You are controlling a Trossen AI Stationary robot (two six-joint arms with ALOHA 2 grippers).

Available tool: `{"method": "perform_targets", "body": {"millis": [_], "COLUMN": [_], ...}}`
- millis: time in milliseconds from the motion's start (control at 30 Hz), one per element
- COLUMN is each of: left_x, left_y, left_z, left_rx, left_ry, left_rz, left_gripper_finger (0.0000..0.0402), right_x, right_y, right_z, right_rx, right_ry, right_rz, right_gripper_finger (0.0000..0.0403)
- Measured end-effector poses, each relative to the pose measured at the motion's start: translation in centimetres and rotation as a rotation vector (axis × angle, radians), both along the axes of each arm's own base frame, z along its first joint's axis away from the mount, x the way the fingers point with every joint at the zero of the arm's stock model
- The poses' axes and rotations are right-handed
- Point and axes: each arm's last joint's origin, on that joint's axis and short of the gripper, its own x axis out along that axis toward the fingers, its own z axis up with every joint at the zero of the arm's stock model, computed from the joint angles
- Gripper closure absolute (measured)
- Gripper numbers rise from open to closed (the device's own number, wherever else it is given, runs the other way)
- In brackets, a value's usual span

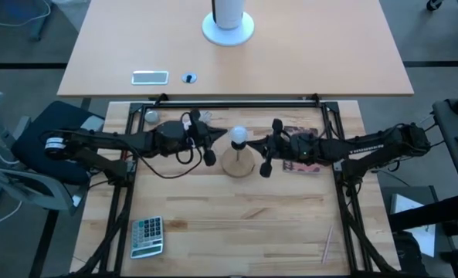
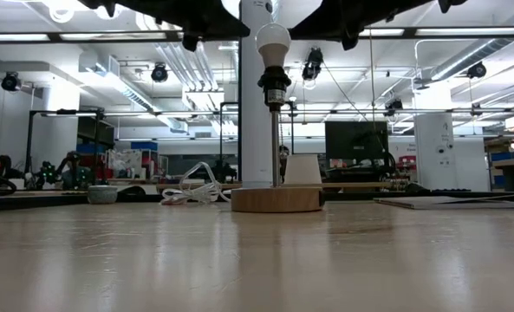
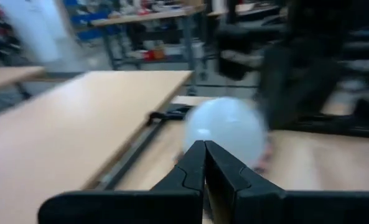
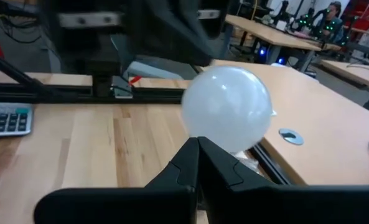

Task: Screw lightbulb
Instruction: Insert the lightbulb into the lamp, then remove the lightbulb from the lamp

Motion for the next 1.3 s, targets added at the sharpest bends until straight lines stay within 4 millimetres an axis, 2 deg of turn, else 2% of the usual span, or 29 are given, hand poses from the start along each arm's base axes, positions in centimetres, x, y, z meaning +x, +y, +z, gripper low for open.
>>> {"method": "perform_targets", "body": {"millis": [100,267,1000,1300], "left_x": [0.1,0.5,0.9,0.7], "left_y": [1.2,2.3,1.8,0.5], "left_z": [-0.2,-0.9,-1.0,-0.8], "left_rx": [0.033,-0.012,-0.053,-0.06], "left_ry": [0.013,0.02,0.004,0.012], "left_rz": [0.041,-0.009,-0.202,-0.272], "left_gripper_finger": [0.0401,0.0401,0.0401,0.0401], "right_x": [0.0,0.1,0.1,0.0], "right_y": [0.0,-0.1,-1.1,-1.4], "right_z": [0.1,0.2,0.1,0.2], "right_rx": [-0.001,-0.01,-0.023,-0.054], "right_ry": [-0.01,-0.026,-0.01,-0.009], "right_rz": [0.001,-0.004,-0.037,-0.103], "right_gripper_finger": [0.0401,0.0401,0.0401,0.0401]}}
